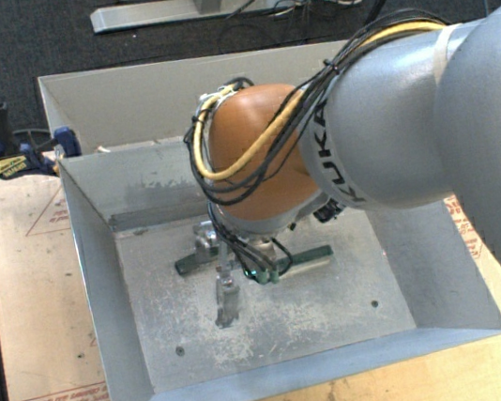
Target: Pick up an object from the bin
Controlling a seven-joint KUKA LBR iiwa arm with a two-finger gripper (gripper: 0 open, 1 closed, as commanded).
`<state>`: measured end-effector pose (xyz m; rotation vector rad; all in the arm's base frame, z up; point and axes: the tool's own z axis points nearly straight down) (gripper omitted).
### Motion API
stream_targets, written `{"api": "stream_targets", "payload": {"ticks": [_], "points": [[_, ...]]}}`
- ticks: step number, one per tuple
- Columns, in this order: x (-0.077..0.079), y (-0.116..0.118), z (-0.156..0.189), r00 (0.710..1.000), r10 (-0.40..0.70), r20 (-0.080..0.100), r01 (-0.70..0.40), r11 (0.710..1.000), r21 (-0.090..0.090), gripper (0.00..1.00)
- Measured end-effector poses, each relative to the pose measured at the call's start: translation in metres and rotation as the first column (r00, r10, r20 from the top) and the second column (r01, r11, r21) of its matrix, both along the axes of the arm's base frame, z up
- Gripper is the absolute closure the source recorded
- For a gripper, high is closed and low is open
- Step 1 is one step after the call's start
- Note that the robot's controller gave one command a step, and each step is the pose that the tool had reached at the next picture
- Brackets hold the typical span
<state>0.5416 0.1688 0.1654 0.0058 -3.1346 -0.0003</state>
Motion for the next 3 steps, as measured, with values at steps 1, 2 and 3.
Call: {"api": "stream_targets", "payload": {"ticks": [1, 2, 3], "points": [[0.0746, -0.0358, -0.0985, 0.977, 0.211, 0.007, -0.211, 0.978, 0.0, 0.0], [0.0752, -0.0352, -0.098, 0.978, 0.208, 0.009, -0.208, 0.978, 0.002, 0.0], [0.0759, -0.0346, -0.0976, 0.978, 0.206, 0.01, -0.206, 0.978, 0.002, 0.0]]}}
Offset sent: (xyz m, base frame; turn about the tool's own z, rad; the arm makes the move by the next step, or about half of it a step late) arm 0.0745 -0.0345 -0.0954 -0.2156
